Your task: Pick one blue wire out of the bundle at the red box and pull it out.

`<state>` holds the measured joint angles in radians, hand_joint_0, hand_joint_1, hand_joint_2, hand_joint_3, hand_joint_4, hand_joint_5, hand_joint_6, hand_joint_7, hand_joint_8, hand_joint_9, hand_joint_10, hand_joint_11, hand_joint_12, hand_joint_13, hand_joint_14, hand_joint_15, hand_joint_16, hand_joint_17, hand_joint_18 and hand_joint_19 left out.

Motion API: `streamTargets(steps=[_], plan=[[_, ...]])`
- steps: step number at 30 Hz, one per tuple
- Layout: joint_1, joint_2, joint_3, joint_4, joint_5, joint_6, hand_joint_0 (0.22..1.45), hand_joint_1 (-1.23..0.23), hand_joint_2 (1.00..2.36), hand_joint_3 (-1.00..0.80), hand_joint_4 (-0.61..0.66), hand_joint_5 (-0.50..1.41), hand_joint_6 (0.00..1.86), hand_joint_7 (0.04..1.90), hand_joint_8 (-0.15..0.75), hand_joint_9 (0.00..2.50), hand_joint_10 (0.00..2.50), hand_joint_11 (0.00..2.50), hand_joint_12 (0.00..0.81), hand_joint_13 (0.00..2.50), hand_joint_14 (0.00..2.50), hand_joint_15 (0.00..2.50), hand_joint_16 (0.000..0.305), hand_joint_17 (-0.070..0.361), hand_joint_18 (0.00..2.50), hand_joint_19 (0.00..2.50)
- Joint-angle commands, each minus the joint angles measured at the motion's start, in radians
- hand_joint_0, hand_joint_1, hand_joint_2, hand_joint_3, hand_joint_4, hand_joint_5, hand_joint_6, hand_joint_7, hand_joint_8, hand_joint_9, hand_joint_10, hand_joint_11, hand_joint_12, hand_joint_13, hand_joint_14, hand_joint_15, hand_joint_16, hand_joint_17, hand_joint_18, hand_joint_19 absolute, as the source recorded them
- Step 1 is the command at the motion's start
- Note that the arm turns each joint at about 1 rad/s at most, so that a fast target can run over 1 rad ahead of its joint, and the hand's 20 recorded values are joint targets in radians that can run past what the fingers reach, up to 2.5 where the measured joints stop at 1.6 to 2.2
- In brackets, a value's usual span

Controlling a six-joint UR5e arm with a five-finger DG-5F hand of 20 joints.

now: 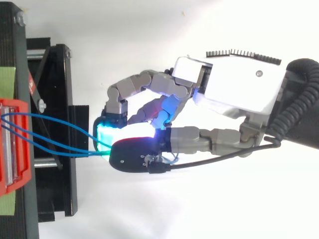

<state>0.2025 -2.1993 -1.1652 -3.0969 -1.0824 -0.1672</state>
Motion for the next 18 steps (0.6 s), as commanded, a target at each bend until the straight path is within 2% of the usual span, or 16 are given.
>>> streamTargets(steps=[1, 6, 10, 11, 12, 13, 16, 18], plan=[[0.000, 0.000, 0.001, -0.002, -0.001, 0.000, 0.49, -0.68, 1.51, 0.03, -0.19, -0.08, 0.87, 1.15, 0.247, 1.31, 0.02, 0.39, 0.415, 0.77, 0.01, 0.32, 0.076, 0.170, 0.78, 0.69], [0.000, 0.000, 0.001, -0.002, -0.001, -0.002, 0.54, -0.76, 1.28, 0.08, -0.21, -0.08, 0.87, 1.18, 0.251, 1.29, 0.02, 0.40, 0.408, 0.76, 0.01, 0.32, 0.074, 0.167, 0.78, 0.68], [0.000, 0.001, -0.001, -0.002, -0.001, -0.003, 0.53, -0.75, 1.28, 0.04, -0.14, -0.09, 0.88, 1.12, 0.256, 1.26, 0.02, 0.40, 0.416, 0.75, 0.01, 0.33, 0.076, 0.170, 0.78, 0.68], [0.000, 0.000, -0.001, -0.002, -0.001, -0.003, 0.53, -0.75, 1.23, 0.03, -0.09, -0.09, 0.88, 1.08, 0.260, 1.26, 0.02, 0.41, 0.419, 0.74, 0.01, 0.33, 0.076, 0.172, 0.78, 0.68], [0.000, 0.001, -0.001, -0.002, -0.001, -0.003, 0.55, -0.76, 1.08, 0.01, -0.03, -0.10, 0.88, 1.04, 0.273, 1.24, 0.02, 0.42, 0.421, 0.73, 0.01, 0.33, 0.077, 0.173, 0.77, 0.69], [0.000, 0.000, -0.001, -0.002, -0.001, -0.003, 0.56, -0.77, 1.03, -0.01, 0.00, -0.10, 0.87, 1.02, 0.266, 1.23, 0.02, 0.42, 0.424, 0.73, 0.01, 0.33, 0.077, 0.173, 0.77, 0.69], [0.000, 0.000, -0.001, -0.002, -0.001, -0.003, 0.54, -0.70, 1.01, -0.16, 0.04, -0.10, 0.87, 0.96, 0.251, 1.19, 0.02, 0.44, 0.402, 0.70, 0.02, 0.35, 0.070, 0.158, 0.69, 0.72], [0.000, 0.000, -0.001, -0.002, -0.001, -0.003, 0.52, -0.68, 1.02, -0.23, 0.04, -0.10, 0.86, 0.99, 0.239, 1.16, 0.02, 0.45, 0.379, 0.66, 0.02, 0.36, 0.065, 0.146, 0.64, 0.73]])
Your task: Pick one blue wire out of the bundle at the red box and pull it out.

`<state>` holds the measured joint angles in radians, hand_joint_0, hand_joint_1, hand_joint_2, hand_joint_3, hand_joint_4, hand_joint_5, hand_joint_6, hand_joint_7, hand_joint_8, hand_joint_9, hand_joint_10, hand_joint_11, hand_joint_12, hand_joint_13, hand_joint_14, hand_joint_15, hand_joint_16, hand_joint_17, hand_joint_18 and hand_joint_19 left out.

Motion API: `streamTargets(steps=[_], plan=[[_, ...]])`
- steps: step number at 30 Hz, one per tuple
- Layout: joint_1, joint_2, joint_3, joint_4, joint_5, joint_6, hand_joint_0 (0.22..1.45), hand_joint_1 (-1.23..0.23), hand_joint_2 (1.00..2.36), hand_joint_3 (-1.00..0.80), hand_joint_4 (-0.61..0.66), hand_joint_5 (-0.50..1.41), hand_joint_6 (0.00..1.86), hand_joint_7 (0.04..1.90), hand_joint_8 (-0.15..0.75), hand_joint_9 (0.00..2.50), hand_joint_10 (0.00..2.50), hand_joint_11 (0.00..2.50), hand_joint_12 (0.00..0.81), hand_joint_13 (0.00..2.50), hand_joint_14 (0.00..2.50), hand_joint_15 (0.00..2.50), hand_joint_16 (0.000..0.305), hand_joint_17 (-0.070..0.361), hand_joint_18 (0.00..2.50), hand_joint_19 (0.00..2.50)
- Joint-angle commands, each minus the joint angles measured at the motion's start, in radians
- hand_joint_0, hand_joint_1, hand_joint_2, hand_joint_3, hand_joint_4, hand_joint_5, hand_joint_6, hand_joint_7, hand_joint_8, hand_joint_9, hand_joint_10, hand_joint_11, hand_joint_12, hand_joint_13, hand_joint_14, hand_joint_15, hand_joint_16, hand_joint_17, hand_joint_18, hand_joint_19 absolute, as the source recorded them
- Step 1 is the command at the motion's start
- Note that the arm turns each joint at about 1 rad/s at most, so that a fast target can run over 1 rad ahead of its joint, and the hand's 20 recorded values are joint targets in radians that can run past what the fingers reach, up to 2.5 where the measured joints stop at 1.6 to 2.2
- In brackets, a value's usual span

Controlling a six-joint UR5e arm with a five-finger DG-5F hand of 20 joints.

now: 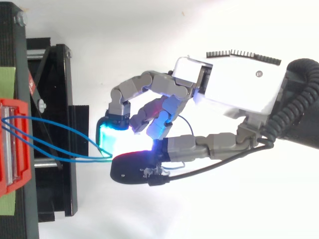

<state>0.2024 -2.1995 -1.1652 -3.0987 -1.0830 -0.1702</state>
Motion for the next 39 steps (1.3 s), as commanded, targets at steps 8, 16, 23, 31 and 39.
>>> streamTargets(steps=[8, 16, 23, 31, 39], plan=[[0.000, 0.000, 0.001, 0.002, 0.000, 0.000, 0.48, -0.61, 1.01, -0.40, 0.08, -0.11, 0.82, 0.98, 0.246, 1.13, 0.02, 0.43, 0.390, 0.65, 0.02, 0.37, 0.066, 0.149, 0.63, 0.75], [0.000, 0.000, -0.001, 0.002, 0.000, 0.000, 0.50, -0.73, 1.01, -0.33, 0.12, -0.14, 0.84, 0.95, 0.253, 1.05, 0.02, 0.51, 0.395, 0.62, 0.02, 0.39, 0.065, 0.147, 0.59, 0.76], [0.002, 0.000, -0.001, 0.002, 0.000, 0.002, 0.57, -0.82, 1.02, -0.11, 0.13, -0.15, 0.88, 0.88, 0.272, 1.05, 0.02, 0.61, 0.409, 0.64, 0.02, 0.40, 0.067, 0.152, 0.60, 0.75], [0.002, 0.000, -0.001, 0.003, 0.000, 0.002, 0.57, -0.80, 1.02, -0.05, 0.09, -0.15, 0.90, 0.83, 0.273, 1.09, 0.02, 0.63, 0.415, 0.66, 0.02, 0.41, 0.069, 0.155, 0.63, 0.74], [0.002, 0.000, -0.001, 0.003, 0.000, 0.002, 0.61, -0.81, 1.02, 0.01, -0.05, -0.14, 0.89, 0.91, 0.261, 1.13, 0.02, 0.59, 0.403, 0.69, 0.02, 0.40, 0.068, 0.153, 0.66, 0.73]])
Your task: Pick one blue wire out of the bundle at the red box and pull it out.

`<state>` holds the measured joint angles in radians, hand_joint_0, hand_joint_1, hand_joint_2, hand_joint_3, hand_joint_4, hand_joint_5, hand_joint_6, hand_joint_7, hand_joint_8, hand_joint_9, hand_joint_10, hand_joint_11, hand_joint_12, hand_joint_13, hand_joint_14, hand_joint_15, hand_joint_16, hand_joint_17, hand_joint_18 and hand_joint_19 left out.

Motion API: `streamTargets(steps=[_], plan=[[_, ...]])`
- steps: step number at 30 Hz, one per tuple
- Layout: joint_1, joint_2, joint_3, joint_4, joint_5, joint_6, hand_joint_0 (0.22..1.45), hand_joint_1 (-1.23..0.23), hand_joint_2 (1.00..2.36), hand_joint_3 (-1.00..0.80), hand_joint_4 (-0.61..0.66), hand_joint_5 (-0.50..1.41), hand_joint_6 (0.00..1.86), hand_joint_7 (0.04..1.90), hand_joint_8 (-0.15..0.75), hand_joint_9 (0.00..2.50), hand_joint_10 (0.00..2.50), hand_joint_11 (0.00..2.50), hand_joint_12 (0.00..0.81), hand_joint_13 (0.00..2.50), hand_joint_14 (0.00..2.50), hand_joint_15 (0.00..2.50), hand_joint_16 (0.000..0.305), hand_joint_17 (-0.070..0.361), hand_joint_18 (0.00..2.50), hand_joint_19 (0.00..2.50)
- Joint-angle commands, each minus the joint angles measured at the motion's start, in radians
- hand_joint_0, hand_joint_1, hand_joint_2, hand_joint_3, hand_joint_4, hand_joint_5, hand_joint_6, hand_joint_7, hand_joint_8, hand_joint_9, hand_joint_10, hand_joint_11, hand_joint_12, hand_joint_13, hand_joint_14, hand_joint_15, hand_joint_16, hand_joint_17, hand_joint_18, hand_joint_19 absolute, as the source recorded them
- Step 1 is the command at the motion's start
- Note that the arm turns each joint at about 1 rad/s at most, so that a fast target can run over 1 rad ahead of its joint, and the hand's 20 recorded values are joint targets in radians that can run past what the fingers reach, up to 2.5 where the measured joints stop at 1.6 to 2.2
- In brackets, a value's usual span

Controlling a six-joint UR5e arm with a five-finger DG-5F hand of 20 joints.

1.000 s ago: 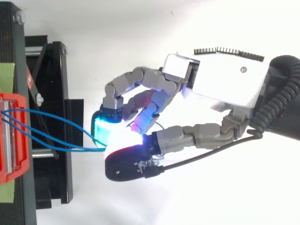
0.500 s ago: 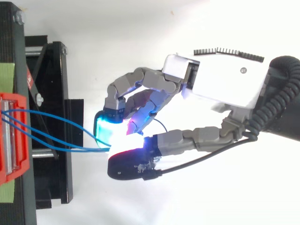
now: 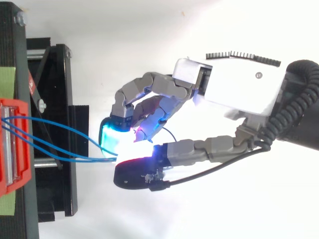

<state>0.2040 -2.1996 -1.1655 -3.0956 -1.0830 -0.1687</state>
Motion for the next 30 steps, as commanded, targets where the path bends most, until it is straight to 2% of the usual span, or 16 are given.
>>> streamTargets(steps=[1, 6, 7, 9, 12, 14, 17, 20, 24, 26, 28, 30], plan=[[0.000, 0.000, 0.000, 0.000, 0.000, 0.000, 0.60, -0.81, 1.01, 0.01, -0.05, -0.14, 0.89, 0.91, 0.258, 1.14, 0.02, 0.57, 0.402, 0.69, 0.02, 0.40, 0.069, 0.154, 0.67, 0.73], [0.002, 0.001, 0.001, -0.002, 0.000, 0.002, 0.59, -0.80, 1.01, 0.05, -0.12, -0.12, 0.87, 0.99, 0.252, 1.16, 0.02, 0.45, 0.407, 0.71, 0.01, 0.37, 0.071, 0.161, 0.70, 0.71], [0.002, 0.003, 0.023, -0.006, 0.002, 0.008, 0.60, -0.80, 1.01, 0.07, -0.14, -0.12, 0.87, 1.00, 0.258, 1.16, 0.02, 0.45, 0.413, 0.72, 0.01, 0.37, 0.072, 0.162, 0.71, 0.71], [0.003, 0.003, 0.032, -0.014, 0.002, 0.012, 0.61, -0.81, 1.00, 0.10, -0.18, -0.11, 0.88, 1.00, 0.261, 1.16, 0.02, 0.46, 0.414, 0.72, 0.01, 0.37, 0.072, 0.162, 0.72, 0.71], [0.005, 0.001, 0.052, -0.038, 0.002, 0.020, 0.62, -0.81, 1.00, 0.12, -0.22, -0.11, 0.89, 1.02, 0.260, 1.16, 0.02, 0.48, 0.411, 0.72, 0.01, 0.37, 0.071, 0.159, 0.71, 0.71], [0.006, 0.001, 0.070, -0.094, 0.000, 0.041, 0.62, -0.81, 1.00, 0.12, -0.23, -0.11, 0.89, 1.00, 0.259, 1.16, 0.02, 0.49, 0.408, 0.72, 0.02, 0.38, 0.070, 0.158, 0.72, 0.71], [0.009, 0.001, 0.070, -0.123, -0.002, 0.069, 0.61, -0.81, 1.01, 0.10, -0.20, -0.11, 0.89, 0.94, 0.250, 1.17, 0.02, 0.46, 0.402, 0.72, 0.01, 0.37, 0.070, 0.157, 0.71, 0.72], [0.011, 0.001, 0.070, -0.129, -0.002, 0.094, 0.60, -0.81, 1.00, 0.06, -0.17, -0.10, 0.87, 0.99, 0.247, 1.18, 0.02, 0.41, 0.403, 0.73, 0.01, 0.35, 0.071, 0.161, 0.73, 0.71], [0.011, 0.001, 0.070, -0.129, -0.003, 0.156, 0.59, -0.81, 1.00, 0.07, -0.19, -0.10, 0.86, 1.05, 0.244, 1.18, 0.02, 0.38, 0.406, 0.73, 0.02, 0.35, 0.071, 0.160, 0.73, 0.71], [0.011, 0.001, 0.070, -0.129, -0.003, 0.160, 0.60, -0.81, 1.00, 0.10, -0.23, -0.09, 0.87, 1.05, 0.249, 1.17, 0.02, 0.40, 0.408, 0.73, 0.01, 0.35, 0.071, 0.159, 0.73, 0.70], [0.011, 0.001, 0.070, -0.129, -0.005, 0.163, 0.64, -0.82, 1.00, 0.14, -0.33, -0.10, 0.89, 1.08, 0.254, 1.16, 0.02, 0.45, 0.404, 0.72, 0.01, 0.37, 0.068, 0.154, 0.71, 0.71], [0.011, 0.001, 0.070, -0.129, -0.005, 0.166, 0.66, -0.82, 1.00, 0.15, -0.35, -0.11, 0.89, 1.13, 0.256, 1.16, 0.02, 0.47, 0.399, 0.72, 0.02, 0.38, 0.067, 0.151, 0.70, 0.72]])
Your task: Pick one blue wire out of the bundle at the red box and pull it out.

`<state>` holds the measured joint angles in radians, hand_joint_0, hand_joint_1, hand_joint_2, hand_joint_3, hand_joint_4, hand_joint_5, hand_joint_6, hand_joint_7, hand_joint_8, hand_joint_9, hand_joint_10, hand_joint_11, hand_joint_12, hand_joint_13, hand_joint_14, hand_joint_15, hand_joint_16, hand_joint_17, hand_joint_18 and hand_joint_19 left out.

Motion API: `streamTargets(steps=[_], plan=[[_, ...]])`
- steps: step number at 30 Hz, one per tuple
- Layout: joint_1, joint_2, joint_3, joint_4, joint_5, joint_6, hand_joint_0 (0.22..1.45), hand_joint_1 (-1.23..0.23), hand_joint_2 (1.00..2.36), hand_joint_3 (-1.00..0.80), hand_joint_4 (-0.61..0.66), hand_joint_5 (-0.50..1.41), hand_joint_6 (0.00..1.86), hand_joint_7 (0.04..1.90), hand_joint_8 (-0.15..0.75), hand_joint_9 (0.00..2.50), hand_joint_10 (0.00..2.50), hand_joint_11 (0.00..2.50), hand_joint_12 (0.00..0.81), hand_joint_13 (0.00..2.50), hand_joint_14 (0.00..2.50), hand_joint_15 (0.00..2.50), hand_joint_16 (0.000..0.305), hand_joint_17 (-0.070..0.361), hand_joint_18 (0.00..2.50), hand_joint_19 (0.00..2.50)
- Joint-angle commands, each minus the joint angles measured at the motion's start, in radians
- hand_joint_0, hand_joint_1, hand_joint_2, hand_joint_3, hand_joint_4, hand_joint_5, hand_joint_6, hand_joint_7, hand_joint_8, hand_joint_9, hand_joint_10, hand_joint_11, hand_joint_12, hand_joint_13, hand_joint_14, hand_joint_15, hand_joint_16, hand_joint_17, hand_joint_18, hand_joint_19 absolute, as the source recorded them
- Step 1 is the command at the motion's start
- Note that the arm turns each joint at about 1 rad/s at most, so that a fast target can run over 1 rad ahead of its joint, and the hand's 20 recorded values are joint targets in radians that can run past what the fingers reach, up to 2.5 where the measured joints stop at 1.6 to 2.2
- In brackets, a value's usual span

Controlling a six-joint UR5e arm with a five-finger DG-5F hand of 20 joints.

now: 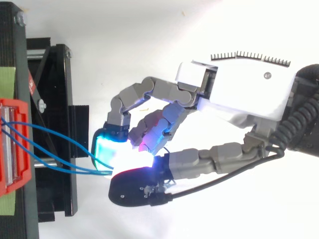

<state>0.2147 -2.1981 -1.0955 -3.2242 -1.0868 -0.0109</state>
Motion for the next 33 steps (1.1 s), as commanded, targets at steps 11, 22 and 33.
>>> streamTargets(steps=[11, 22, 33], plan=[[0.000, 0.000, 0.000, -0.002, -0.002, 0.052, 0.61, -0.81, 1.01, 0.01, -0.20, -0.09, 0.87, 1.14, 0.249, 1.23, 0.02, 0.48, 0.396, 0.73, 0.02, 0.38, 0.067, 0.151, 0.69, 0.73], [0.000, 0.000, 0.000, -0.009, -0.002, 0.071, 0.53, -0.71, 1.02, -0.26, 0.04, -0.11, 0.85, 1.01, 0.251, 1.13, 0.02, 0.53, 0.389, 0.67, 0.02, 0.41, 0.062, 0.140, 0.62, 0.77], [0.000, 0.000, 0.000, -0.009, -0.002, 0.071, 0.53, -0.80, 1.01, -0.31, 0.09, -0.13, 0.86, 0.96, 0.261, 1.11, 0.03, 0.60, 0.397, 0.66, 0.02, 0.42, 0.063, 0.141, 0.60, 0.77]])
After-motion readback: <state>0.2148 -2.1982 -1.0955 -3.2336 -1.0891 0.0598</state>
